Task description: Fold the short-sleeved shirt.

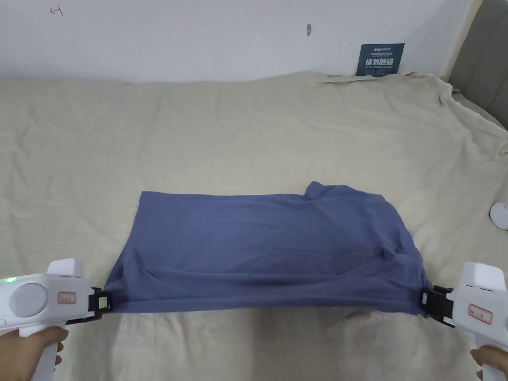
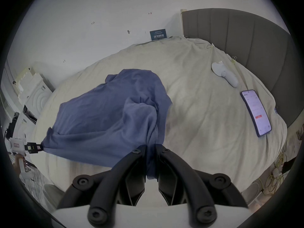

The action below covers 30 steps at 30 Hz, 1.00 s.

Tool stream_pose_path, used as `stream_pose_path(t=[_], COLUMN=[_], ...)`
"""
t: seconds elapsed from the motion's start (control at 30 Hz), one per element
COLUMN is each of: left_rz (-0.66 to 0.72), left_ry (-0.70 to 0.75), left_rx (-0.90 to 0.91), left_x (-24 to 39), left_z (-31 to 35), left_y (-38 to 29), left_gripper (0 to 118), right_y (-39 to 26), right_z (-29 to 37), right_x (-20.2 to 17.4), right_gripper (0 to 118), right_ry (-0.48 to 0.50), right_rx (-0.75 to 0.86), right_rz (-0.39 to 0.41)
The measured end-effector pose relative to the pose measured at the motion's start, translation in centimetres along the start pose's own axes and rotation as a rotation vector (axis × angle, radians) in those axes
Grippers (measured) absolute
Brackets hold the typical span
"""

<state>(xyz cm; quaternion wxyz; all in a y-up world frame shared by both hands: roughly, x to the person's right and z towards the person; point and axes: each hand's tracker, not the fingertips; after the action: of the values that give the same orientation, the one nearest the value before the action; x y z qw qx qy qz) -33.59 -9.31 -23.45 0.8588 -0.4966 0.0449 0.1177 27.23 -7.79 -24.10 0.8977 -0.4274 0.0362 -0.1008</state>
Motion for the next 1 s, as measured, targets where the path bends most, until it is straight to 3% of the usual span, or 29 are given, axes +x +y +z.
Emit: stream_pose_path(t=[0.3, 0.57, 0.63, 0.7, 0.77, 0.8, 0.87, 1.0], left_rz=[0.007, 0.01, -0.008, -0.022, -0.046, -0.055, -0.074, -0.098], left_ry=[-0.002, 0.065, 0.079, 0.121, 0.168, 0.18, 0.189, 0.187], left_rx=[-0.081, -0.097, -0.089, -0.088, -0.083, -0.06, -0.017, 0.109], left_x=[-1.7, -1.0, -0.7, -0.2, 0.1, 0.2, 0.9, 2.2], left_z=[0.2, -2.1, -1.6, -1.2, -0.7, -0.2, 1.3, 5.0], left_y=[-6.9, -7.5, -7.5, -7.3, -6.8, -6.4, -5.9, -3.7], left_gripper=[5, 6, 20, 52, 88, 99, 106, 106], right_y=[-5.6, -7.0, -6.7, -6.0, -5.2, -4.6, -3.3, -0.5], right_z=[0.2, -3.3, -2.6, -1.6, 0.0, 0.8, 2.3, 5.0], right_x=[1.4, 1.3, 0.8, 0.2, -0.7, -1.2, -2.1, -2.8], right_gripper=[9, 10, 18, 42, 78, 92, 106, 106], right_ry=[-0.03, -0.086, -0.091, -0.113, -0.109, -0.101, -0.092, -0.057], right_rx=[-0.072, -0.128, -0.122, -0.117, -0.076, -0.046, 0.014, 0.167], right_rz=[-0.01, -0.022, 0.006, 0.044, 0.079, 0.092, 0.11, 0.144])
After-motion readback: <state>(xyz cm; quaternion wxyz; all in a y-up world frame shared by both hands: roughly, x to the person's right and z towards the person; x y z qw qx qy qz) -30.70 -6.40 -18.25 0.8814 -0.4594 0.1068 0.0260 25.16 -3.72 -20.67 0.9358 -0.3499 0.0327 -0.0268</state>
